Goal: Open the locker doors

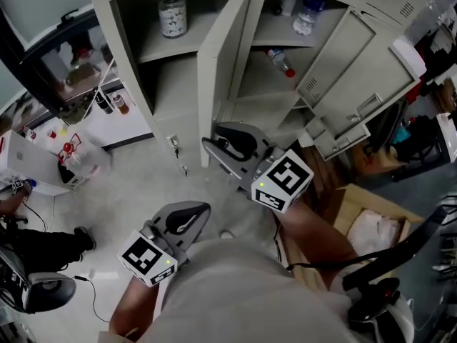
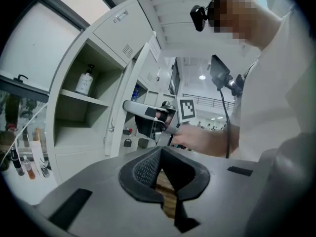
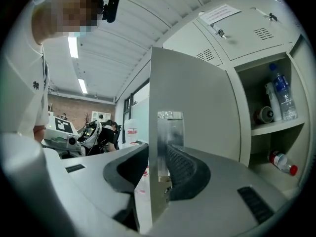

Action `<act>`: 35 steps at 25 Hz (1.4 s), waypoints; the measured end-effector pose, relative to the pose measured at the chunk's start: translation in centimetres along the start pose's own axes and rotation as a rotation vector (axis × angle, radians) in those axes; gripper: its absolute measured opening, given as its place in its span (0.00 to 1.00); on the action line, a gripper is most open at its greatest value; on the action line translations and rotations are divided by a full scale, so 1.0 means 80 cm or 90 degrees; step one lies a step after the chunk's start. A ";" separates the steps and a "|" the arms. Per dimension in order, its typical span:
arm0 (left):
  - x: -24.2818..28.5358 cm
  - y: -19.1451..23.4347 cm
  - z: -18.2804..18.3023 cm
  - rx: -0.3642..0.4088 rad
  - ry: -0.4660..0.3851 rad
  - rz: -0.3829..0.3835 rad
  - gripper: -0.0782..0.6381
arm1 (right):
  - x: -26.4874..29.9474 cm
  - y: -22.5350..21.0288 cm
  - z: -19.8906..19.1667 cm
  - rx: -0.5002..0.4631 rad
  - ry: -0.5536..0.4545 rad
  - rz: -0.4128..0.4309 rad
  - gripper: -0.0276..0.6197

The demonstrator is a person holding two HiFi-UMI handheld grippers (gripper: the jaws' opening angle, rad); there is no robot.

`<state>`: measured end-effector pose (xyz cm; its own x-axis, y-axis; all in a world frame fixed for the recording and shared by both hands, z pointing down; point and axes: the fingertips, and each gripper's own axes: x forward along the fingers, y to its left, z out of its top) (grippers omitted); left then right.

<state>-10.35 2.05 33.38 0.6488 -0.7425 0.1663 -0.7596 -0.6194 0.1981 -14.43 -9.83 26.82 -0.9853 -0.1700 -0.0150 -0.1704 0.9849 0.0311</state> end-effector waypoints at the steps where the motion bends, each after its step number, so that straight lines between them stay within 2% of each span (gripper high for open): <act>1: 0.006 -0.005 0.000 0.001 -0.001 0.002 0.12 | -0.007 -0.001 -0.001 0.000 0.000 0.008 0.19; 8: 0.042 -0.040 -0.002 0.005 -0.009 0.021 0.12 | -0.051 -0.014 -0.003 0.001 -0.001 0.071 0.19; 13: 0.057 -0.062 -0.009 0.000 -0.011 0.046 0.12 | -0.077 -0.025 -0.004 0.003 -0.004 0.086 0.20; 20: 0.078 -0.084 -0.014 -0.001 -0.003 0.060 0.12 | -0.110 -0.043 -0.005 0.008 -0.015 0.069 0.21; 35: 0.106 -0.107 -0.016 0.005 0.015 0.044 0.12 | -0.162 -0.074 -0.008 0.013 -0.015 0.008 0.17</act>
<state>1.74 1.38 34.31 0.5954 -0.7777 0.2018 -0.8031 -0.5687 0.1779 -0.70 -13.47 27.48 -0.9868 -0.1570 -0.0390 -0.1576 0.9875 0.0105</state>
